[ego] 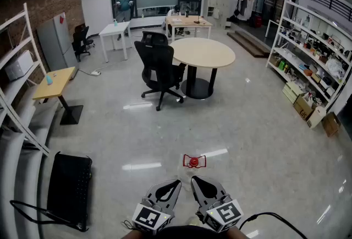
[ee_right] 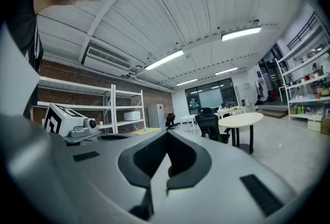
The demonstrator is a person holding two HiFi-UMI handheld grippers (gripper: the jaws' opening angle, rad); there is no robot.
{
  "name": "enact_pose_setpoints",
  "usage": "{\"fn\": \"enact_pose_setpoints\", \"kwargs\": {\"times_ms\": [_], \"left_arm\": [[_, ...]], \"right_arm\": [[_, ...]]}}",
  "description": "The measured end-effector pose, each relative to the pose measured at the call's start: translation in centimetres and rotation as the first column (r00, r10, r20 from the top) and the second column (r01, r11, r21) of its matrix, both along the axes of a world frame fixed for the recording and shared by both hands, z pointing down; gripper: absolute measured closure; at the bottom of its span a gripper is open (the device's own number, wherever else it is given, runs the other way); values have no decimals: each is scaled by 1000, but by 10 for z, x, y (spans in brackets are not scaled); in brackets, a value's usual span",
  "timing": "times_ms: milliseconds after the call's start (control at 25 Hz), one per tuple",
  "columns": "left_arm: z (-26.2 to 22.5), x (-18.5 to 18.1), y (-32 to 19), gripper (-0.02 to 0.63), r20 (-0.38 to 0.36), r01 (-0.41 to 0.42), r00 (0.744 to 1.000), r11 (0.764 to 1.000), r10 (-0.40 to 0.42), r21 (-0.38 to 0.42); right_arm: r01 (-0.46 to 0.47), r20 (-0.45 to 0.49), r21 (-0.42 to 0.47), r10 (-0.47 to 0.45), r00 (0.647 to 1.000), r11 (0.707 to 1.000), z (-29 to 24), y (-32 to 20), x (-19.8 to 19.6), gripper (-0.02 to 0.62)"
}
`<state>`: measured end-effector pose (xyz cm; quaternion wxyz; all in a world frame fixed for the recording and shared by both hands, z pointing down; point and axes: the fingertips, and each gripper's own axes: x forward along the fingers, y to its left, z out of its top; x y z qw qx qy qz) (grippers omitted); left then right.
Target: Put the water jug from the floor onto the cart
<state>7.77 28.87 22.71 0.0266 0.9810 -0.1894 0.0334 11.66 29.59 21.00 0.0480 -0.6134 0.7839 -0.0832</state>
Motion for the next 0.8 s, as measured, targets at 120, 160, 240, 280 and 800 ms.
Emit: {"fn": "enact_pose_setpoints", "kwargs": {"times_ms": [120, 160, 240, 280, 800], "left_arm": [[2, 4, -7, 601, 0, 2, 1000, 1000, -2, 4], [3, 5, -9, 601, 1, 3, 1000, 1000, -3, 3], [5, 7, -11, 601, 5, 4, 1000, 1000, -4, -2], [6, 7, -11, 601, 6, 5, 1000, 1000, -5, -5], [9, 20, -22, 601, 3, -4, 1000, 1000, 4, -23]], "right_arm": [[4, -7, 9, -4, 1000, 1000, 3, -8, 4, 594], [7, -14, 18, -7, 1000, 1000, 4, -10, 6, 594], [10, -20, 26, -10, 1000, 1000, 5, -12, 9, 594], [7, -13, 16, -7, 1000, 1000, 6, -13, 9, 594], [-20, 7, -14, 20, 1000, 1000, 13, -18, 23, 594]]}}
